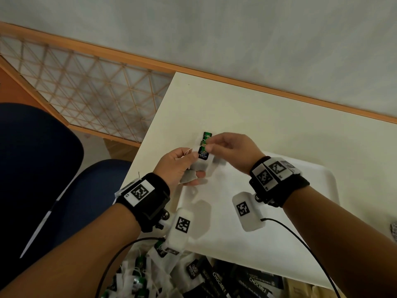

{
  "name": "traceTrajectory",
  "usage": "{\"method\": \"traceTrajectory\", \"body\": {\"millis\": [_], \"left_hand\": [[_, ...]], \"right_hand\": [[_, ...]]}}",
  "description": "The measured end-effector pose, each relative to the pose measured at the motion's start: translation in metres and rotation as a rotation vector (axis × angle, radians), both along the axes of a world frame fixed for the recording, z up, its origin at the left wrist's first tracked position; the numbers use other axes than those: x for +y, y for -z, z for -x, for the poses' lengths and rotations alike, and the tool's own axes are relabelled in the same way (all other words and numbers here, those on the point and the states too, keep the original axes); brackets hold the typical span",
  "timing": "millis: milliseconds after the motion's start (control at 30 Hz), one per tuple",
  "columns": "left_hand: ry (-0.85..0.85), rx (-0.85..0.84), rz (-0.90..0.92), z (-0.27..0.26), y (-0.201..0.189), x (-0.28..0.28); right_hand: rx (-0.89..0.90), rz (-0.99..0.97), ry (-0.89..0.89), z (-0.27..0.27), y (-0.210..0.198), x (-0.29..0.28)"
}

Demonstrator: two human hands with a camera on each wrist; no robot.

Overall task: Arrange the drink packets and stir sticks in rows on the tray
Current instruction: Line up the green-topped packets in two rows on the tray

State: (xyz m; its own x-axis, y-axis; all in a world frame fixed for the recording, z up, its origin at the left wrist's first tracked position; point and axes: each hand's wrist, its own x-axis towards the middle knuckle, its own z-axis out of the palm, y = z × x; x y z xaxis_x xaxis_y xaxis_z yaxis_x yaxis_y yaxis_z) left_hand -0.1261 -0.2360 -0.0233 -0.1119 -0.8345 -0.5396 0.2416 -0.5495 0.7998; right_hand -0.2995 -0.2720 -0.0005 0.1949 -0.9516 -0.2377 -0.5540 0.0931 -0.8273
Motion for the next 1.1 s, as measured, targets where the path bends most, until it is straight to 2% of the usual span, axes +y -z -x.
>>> {"method": "traceTrajectory", "body": {"millis": [133, 300, 367, 533, 633, 767, 933, 1000, 1100], "left_hand": [[-0.049, -0.008, 0.005, -0.006, -0.002, 0.001], [-0.149, -0.072, 0.027, -0.031, -0.001, -0.007], [-0.126, -0.085, 0.043, -0.037, -0.001, -0.008], [-0.036, -0.161, 0.081, -0.036, -0.001, -0.006], [-0.007, -0.161, 0.086, -0.032, 0.001, -0.004], [0.005, -0.122, 0.077, -0.028, 0.001, -0.003], [0.067, -0.136, 0.044, -0.019, 0.003, -0.003], [0.11, -0.137, 0.064, -0.016, 0.002, -0.002], [0.19, -0.231, 0.129, -0.012, -0.001, 0.0]], "right_hand": [[-0.019, -0.045, -0.041, -0.011, 0.0, 0.003], [0.117, -0.118, -0.156, -0.013, 0.004, 0.002], [0.163, -0.103, -0.146, -0.013, 0.008, 0.0], [0.135, -0.045, 0.048, -0.012, 0.02, -0.015], [0.181, -0.012, 0.069, -0.011, 0.023, -0.019], [0.154, 0.077, 0.101, -0.012, 0.023, -0.016], [-0.015, 0.024, -0.045, -0.025, 0.006, 0.004], [0.027, 0.032, -0.108, -0.03, 0.002, 0.01], [0.049, 0.039, -0.158, -0.031, -0.003, 0.015]]}}
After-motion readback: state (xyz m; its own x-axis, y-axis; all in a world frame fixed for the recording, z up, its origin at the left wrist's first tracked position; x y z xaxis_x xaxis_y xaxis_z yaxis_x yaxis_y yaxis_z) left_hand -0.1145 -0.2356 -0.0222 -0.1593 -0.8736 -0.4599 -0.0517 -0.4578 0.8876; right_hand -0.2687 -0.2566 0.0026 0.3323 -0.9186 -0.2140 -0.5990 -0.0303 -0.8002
